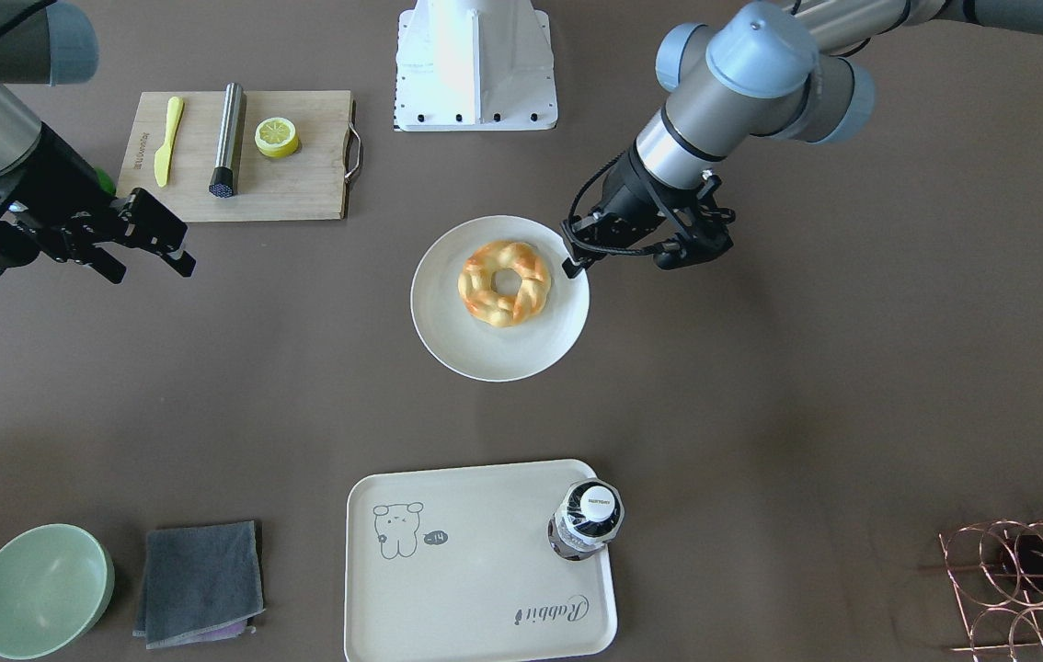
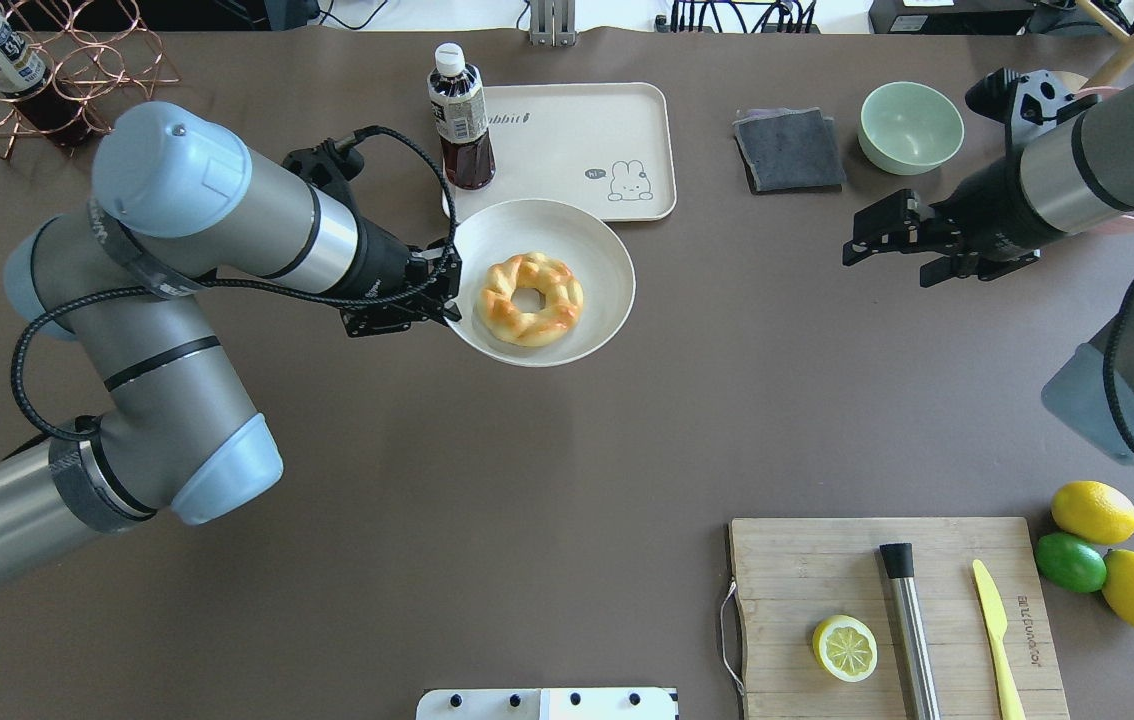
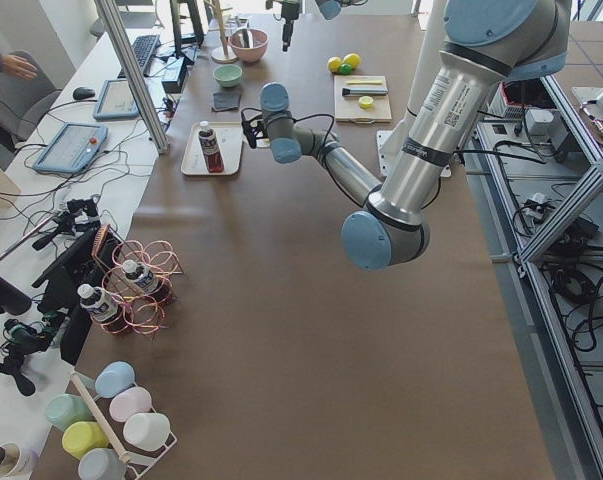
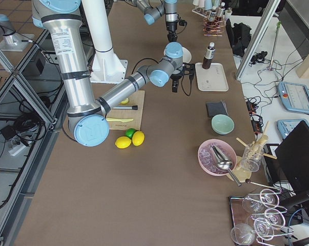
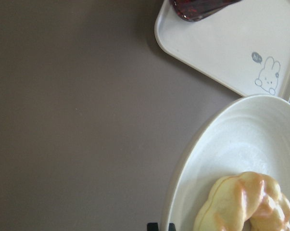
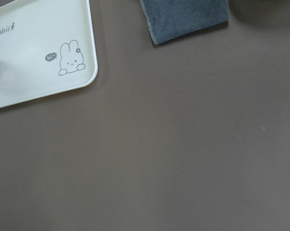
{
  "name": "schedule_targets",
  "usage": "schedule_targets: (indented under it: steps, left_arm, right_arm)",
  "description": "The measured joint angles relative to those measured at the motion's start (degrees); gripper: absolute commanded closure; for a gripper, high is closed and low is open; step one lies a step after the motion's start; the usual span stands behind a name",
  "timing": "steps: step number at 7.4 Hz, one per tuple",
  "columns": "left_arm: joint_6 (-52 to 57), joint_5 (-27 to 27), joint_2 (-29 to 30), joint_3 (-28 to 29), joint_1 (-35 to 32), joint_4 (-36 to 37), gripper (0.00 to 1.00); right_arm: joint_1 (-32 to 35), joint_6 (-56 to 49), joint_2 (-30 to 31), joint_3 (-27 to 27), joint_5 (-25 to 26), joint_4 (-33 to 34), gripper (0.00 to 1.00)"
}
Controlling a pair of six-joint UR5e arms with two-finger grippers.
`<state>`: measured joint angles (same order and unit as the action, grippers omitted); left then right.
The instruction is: Place donut on tray
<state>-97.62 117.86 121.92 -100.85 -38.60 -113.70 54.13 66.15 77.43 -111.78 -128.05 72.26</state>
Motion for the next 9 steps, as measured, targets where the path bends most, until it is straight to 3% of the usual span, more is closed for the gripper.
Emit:
schedule_targets:
  steps: [2, 7, 8, 9]
  left_arm:
    - [-2.2, -5.0, 3.1, -1.4, 4.0, 4.4, 1.00]
    - [-8.6, -13.5, 7.0, -2.1, 11.1, 5.3, 1.00]
    - [-10.1, -14.8, 7.5, -2.8, 12.0, 5.3, 1.00]
    - [-10.7, -15.3, 7.7, -3.5, 12.3, 5.3, 1.00]
  right_arm:
    - [-3.2, 4.9, -3.6, 0.1, 0.9, 0.2, 0.05]
    - [-9.9, 11.4, -7.4, -0.1, 6.0, 0.2, 0.06]
    - [-10.3, 11.6, -7.2, -0.1, 6.4, 0.2, 0.21]
    - [-10.7, 11.7, -7.0, -0.2, 6.7, 0.2, 0.47]
